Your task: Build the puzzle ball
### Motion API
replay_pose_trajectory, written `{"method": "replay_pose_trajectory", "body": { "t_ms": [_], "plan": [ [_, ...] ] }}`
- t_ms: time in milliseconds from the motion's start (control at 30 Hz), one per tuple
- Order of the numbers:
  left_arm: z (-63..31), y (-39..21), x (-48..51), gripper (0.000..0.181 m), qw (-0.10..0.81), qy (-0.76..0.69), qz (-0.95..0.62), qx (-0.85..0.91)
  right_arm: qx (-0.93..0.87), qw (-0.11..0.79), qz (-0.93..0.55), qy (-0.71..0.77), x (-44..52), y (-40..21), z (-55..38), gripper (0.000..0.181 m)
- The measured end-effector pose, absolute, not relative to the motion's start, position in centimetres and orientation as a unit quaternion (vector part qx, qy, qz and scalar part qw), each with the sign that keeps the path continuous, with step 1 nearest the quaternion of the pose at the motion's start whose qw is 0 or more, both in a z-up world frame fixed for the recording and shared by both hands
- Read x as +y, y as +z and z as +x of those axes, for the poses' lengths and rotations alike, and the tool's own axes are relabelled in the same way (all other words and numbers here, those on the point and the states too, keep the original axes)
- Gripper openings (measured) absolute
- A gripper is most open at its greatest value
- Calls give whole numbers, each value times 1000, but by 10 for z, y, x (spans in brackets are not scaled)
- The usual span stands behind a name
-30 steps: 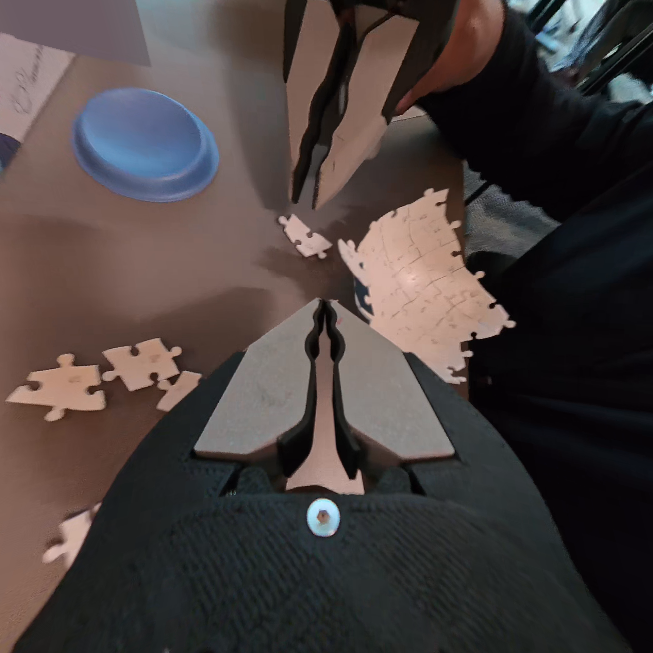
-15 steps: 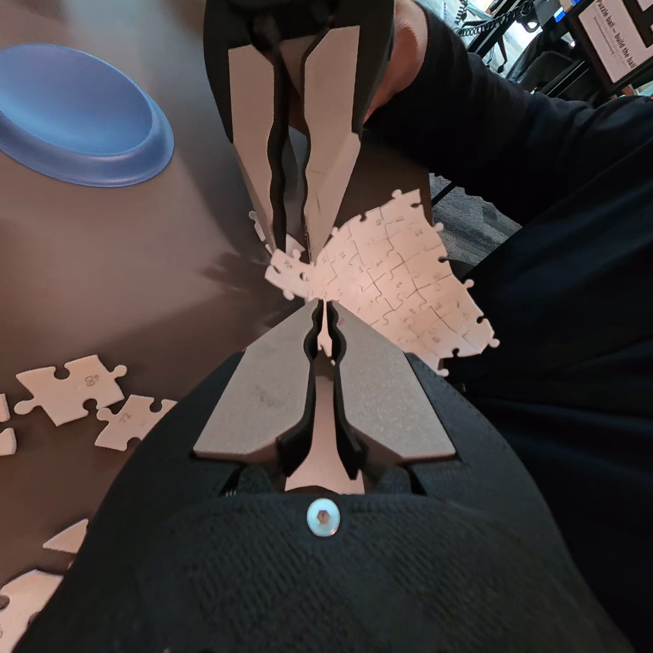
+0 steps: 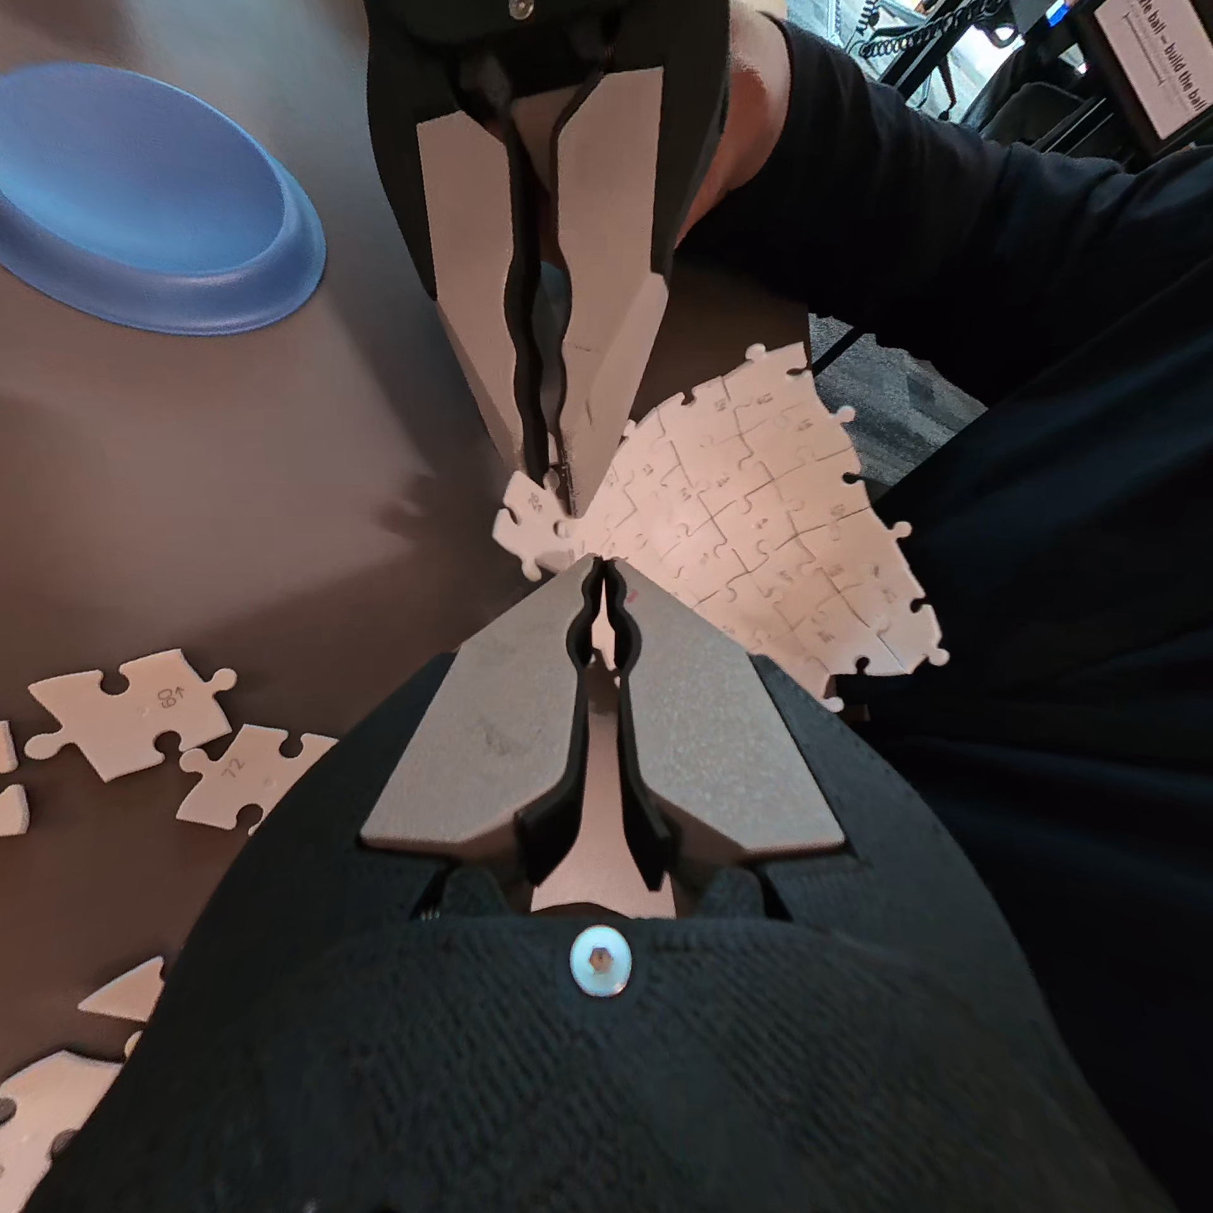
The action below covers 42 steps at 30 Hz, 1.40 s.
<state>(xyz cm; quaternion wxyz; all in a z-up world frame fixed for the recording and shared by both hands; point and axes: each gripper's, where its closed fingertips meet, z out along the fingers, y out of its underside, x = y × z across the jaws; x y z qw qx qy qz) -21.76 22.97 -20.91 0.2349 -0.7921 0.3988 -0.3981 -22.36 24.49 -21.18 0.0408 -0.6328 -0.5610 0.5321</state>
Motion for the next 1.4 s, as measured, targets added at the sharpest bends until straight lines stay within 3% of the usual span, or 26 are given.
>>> {"method": "replay_pose_trajectory", "body": {
  "t_ms": [433, 1400],
  "plan": [
    [-239, -207, 238, 0, 258, -379, -806, 375, -636, 177, -595, 458, 248, -214, -233, 0],
    [-234, -209, 247, 3, 257, -390, -795, 387, -618, 173, -610, 465, 253, -217, -226, 0]
  ]
}}
